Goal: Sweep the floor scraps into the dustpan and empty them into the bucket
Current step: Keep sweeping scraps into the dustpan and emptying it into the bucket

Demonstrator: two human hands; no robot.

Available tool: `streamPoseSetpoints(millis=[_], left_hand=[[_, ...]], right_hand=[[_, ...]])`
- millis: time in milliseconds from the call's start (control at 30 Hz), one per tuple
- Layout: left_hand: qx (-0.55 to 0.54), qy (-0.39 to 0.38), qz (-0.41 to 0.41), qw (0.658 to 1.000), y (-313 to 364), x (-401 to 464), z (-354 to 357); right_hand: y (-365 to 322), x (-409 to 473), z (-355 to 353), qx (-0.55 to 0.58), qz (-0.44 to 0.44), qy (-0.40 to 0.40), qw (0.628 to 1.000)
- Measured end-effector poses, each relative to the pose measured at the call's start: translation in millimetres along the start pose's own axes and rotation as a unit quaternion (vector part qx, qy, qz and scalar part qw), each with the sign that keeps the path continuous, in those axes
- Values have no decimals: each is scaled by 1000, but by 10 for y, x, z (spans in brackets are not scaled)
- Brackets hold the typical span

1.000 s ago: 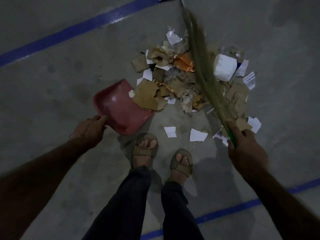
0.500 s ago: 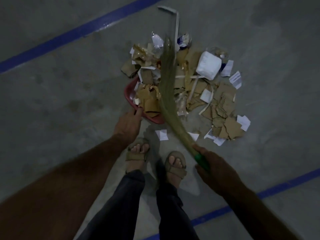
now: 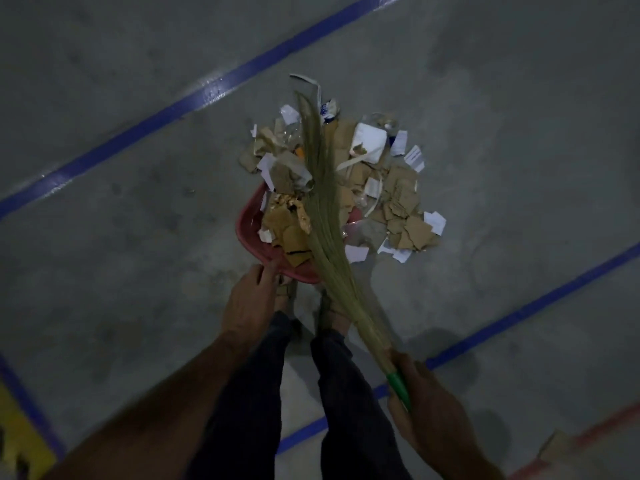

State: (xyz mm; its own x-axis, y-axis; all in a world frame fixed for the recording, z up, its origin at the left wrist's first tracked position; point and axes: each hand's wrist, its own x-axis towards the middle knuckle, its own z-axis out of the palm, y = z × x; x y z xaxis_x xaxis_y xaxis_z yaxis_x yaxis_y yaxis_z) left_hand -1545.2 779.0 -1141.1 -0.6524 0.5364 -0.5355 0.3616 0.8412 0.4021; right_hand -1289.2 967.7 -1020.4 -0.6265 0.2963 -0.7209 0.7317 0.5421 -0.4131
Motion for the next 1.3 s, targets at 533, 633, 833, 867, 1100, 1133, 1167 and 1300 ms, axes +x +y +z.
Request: streamPoseSetpoints(millis=[533,633,833,867,1100,1133,1167,1300], left_hand=[[58,160,79,982,1357,-1978,-1494],[56,174,90,979,1382,-2324,-1525],[52,192,114,973,1172,-3036,-1449],[49,192,120,973,1105,-3164,-1437],[54,197,161,966,674,-4191,-1374],[59,198,164,964,663,-4333,-1370],[65,201,168,963,661,-4467,-1365],[76,205,204,954,761,-4922,-1338]], right_hand=[[-232,-2416,-648,-4,-15,127,992],[-261,-2762,-502,-12,-21,165,986],[-308,-3395,93,-10,-33,227,973],[-334,-3505,238,-16,-31,229,973],[-625,-4419,1053,-77,-41,294,952],[-651,-4563,1129,-81,-36,301,950],[-669,-4709,1195,-82,-34,312,946],[-629,-5251,1430,-88,-26,361,928]])
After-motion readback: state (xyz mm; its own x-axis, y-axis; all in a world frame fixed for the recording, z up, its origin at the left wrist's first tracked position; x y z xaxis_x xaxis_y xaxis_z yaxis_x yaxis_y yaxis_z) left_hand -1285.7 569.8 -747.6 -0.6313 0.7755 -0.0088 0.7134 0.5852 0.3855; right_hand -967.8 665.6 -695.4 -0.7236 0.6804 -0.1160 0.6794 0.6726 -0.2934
